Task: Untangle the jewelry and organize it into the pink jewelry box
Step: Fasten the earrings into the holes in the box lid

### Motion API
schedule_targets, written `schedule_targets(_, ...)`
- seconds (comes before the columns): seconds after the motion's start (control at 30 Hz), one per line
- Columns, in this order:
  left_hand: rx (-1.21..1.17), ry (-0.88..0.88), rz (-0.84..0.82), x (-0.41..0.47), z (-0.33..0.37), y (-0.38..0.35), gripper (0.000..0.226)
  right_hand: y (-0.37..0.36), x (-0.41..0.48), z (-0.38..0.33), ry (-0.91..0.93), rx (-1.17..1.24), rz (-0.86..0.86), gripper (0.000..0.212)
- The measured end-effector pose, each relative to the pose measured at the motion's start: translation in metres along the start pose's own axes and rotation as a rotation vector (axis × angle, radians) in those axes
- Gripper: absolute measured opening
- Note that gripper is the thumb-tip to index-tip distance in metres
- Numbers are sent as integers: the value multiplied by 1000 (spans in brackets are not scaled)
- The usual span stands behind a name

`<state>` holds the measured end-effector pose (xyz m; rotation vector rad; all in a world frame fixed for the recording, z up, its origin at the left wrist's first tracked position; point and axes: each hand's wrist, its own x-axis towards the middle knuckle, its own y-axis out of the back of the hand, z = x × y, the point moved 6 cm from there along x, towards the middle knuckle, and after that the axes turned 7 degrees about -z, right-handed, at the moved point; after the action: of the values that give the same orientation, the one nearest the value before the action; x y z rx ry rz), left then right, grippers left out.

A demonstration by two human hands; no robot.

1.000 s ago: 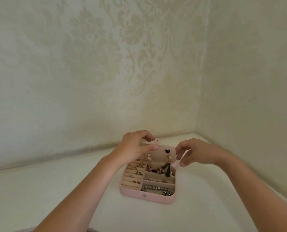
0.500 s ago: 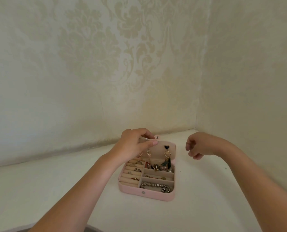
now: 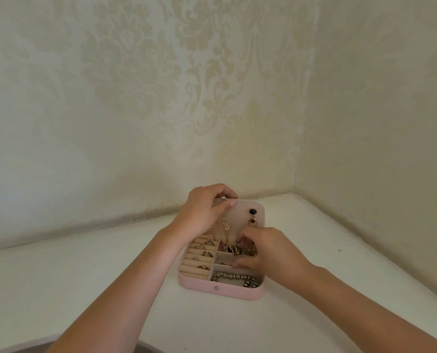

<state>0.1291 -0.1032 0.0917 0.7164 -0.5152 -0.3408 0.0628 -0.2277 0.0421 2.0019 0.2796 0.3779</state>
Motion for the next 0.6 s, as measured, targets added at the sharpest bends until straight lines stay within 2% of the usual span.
schedule_targets(0.23,46,-36,13,4,-5,-4,12,-10,10,3,-4,-16,51,19)
schedule_targets(0.4,40,-37,1,7,-6,-3,13,-13,9,4,-23,-4,65,31)
schedule_targets(0.6,29,-7,-26,13,-5,-4,18,-17,8,0,-13,-51,174,36)
